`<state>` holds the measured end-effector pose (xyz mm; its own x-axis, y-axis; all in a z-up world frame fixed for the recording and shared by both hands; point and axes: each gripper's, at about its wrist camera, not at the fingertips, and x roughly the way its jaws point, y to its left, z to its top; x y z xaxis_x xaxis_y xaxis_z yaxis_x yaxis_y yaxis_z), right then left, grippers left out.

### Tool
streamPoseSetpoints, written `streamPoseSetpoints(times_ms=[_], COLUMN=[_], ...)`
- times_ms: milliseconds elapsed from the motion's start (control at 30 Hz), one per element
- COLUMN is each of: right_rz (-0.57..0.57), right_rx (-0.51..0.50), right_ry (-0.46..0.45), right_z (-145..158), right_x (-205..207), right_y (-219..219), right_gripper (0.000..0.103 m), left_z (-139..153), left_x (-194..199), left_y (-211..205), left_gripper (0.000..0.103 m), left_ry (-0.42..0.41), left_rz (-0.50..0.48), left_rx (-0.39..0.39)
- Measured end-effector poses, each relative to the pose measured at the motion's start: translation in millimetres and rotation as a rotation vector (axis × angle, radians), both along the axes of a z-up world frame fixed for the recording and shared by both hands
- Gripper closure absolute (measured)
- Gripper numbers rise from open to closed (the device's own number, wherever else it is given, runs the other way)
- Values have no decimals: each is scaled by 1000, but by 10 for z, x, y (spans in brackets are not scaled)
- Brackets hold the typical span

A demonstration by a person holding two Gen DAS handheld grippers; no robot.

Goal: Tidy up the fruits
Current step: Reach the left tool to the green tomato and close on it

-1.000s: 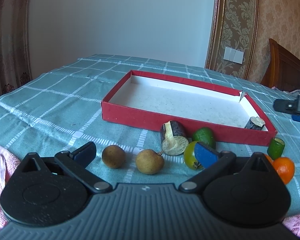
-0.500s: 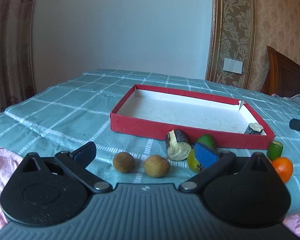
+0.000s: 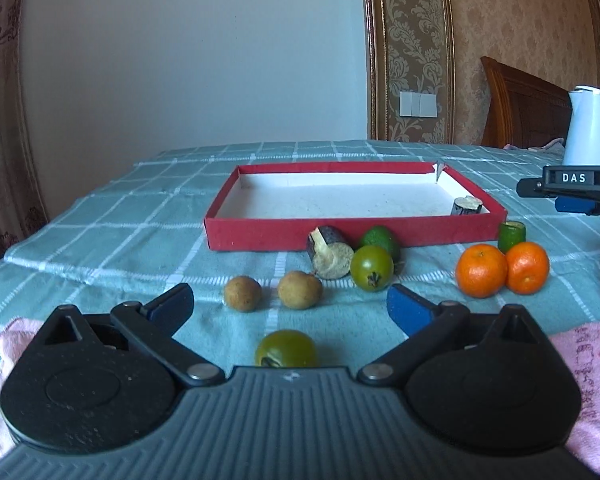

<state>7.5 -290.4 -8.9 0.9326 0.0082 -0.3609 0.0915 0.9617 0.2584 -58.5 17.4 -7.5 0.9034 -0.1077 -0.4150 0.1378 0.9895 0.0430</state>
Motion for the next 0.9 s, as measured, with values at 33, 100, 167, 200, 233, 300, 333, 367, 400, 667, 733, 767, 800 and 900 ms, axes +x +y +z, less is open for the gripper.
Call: streamPoseSetpoints(times_ms=[33,100,167,200,233,300,333,367,400,667,733,767,800,900], right_rz=[1,0,0,0,0,0,1,3,7,3,8,9,9,6], right_rx=[5,12,13,13,14,16,16,16,16,10,19,21,20,27], right_ry=[4,6,5,6,6,7,9,11,14,57,70,72,69,54], right_z=[-4,-9,-7,-8,-9,-5,-4,-3,-3,-14,-27,-29,-29,-25], right_x=[6,7,5,4,4,1,3,8,22,300,350,355,346,317], right_y=[-6,-19,-22,-23,-22,-24,-23,-19,-18,-66,-77,-77,-76,-86], right_gripper=[29,29,29,29,29,28,29,29,29,29,29,29,29,29], left_z=[-16,-35,-52,-55,-55,-69,-83,-100,-116,-172,-177,-179,-182,-180], left_x=[-17,-24,-45,-49,-50,-53,-52,-40,-21,111,131,139,144,146], left_y=[-4,-29,-60,-75,-83,-94,-103,-107,-113,9,23,28,32,43], left_gripper=[16,22,22,22,22,25,31,36,37,41,41,42,44,60], left_ry=[11,26,29,30,31,33,39,51,58,106,104,104,101,92], left_rz=[-9,-24,-31,-34,-37,-44,-45,-45,-38,8,12,13,14,12], left_rx=[0,9,16,16,15,14,18,23,31,-14,-16,-19,-21,-24])
